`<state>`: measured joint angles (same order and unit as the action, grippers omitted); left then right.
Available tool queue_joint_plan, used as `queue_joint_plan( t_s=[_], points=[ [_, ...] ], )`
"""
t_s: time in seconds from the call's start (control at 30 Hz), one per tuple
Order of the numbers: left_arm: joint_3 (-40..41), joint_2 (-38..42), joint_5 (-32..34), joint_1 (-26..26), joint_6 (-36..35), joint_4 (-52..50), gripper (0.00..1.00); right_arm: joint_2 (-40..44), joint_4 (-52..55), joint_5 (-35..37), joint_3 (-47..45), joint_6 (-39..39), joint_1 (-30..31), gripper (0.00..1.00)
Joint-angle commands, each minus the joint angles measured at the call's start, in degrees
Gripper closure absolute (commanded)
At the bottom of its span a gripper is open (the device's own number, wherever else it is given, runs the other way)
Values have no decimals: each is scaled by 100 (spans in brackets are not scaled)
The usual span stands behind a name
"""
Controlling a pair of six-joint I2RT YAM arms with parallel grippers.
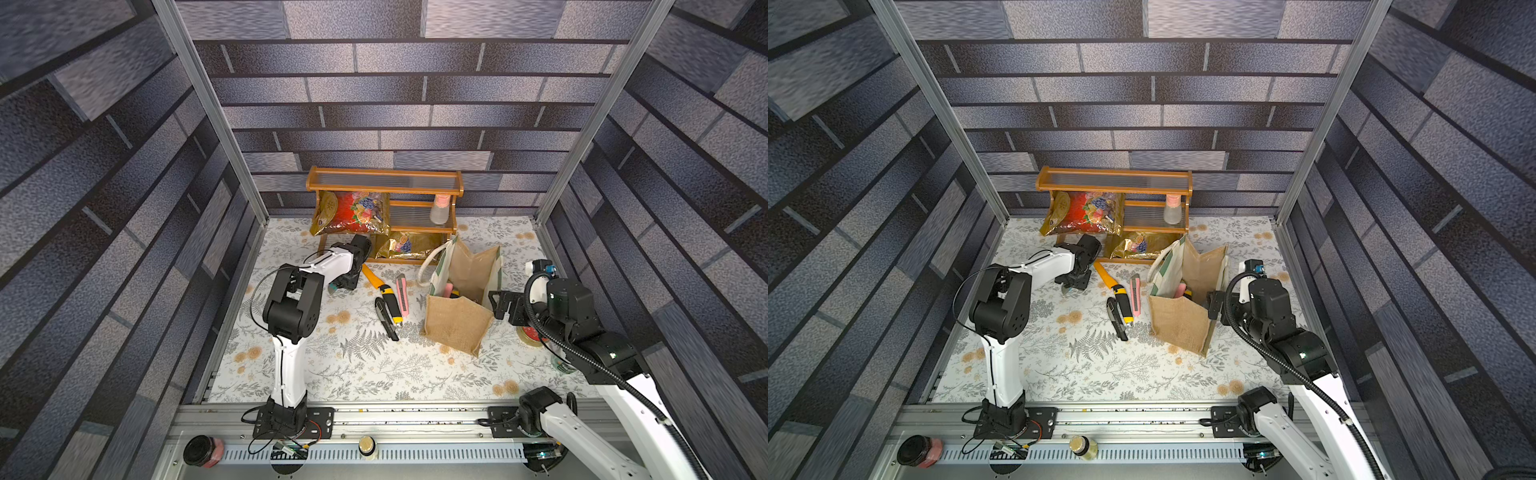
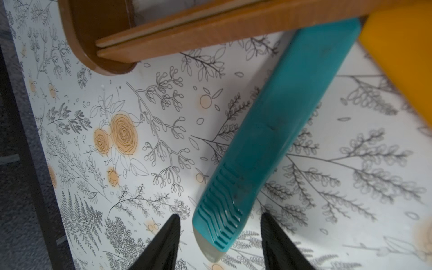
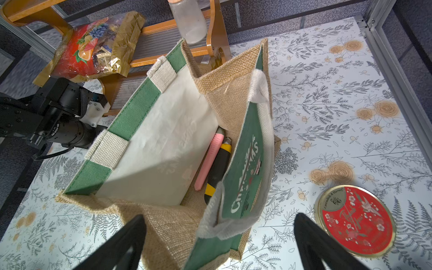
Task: Place the art knife into the pouch
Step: Move the utility knife at the center of the board.
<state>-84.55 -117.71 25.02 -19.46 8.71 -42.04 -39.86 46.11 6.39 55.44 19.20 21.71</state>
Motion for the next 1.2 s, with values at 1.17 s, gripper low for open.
queue_joint_plan(
  t_s=[1.17],
  points=[
    [-1182, -1105, -2000, 904, -275, -1596, 53, -5, 274, 439, 298, -230, -27, 0]
  ],
)
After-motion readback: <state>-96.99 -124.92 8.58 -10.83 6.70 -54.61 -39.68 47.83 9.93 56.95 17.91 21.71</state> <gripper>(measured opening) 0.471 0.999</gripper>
